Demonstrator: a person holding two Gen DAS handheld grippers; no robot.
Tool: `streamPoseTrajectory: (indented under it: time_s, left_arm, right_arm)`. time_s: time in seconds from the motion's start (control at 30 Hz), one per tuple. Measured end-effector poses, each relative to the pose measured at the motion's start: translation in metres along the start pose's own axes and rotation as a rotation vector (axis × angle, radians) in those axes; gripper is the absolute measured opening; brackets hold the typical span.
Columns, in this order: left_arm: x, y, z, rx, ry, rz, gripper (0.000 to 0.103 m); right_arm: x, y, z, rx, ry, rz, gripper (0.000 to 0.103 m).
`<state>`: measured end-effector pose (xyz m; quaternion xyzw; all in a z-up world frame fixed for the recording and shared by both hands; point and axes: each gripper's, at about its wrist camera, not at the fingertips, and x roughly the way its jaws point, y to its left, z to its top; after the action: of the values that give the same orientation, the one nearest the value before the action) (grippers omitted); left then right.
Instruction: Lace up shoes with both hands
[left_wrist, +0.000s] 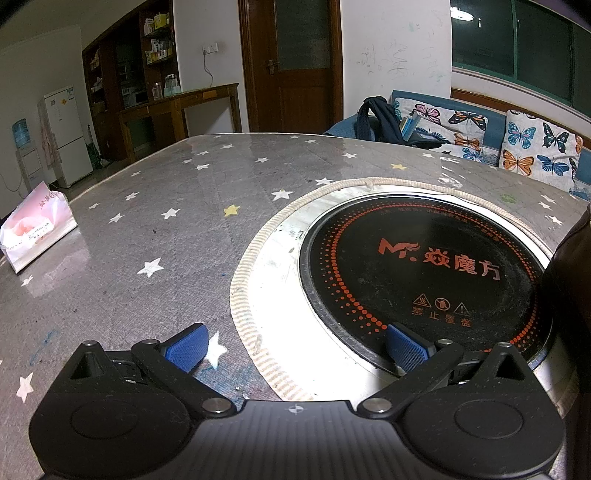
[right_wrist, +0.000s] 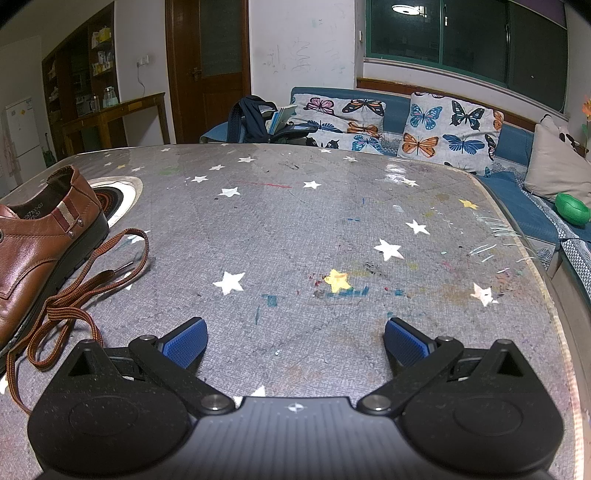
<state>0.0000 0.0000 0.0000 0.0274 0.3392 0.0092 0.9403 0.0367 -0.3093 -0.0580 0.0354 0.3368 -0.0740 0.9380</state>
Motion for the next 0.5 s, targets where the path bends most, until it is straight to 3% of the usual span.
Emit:
streamPoseTrajectory:
  time_s: [0.5]
  left_arm:
    - [0.0003, 0.0001, 0.0001, 0.001, 0.0, 0.0, 0.103]
  right_arm:
    - [-0.0009, -0.0065, -0.0018, 0.003, 0.001, 0.003, 0.103]
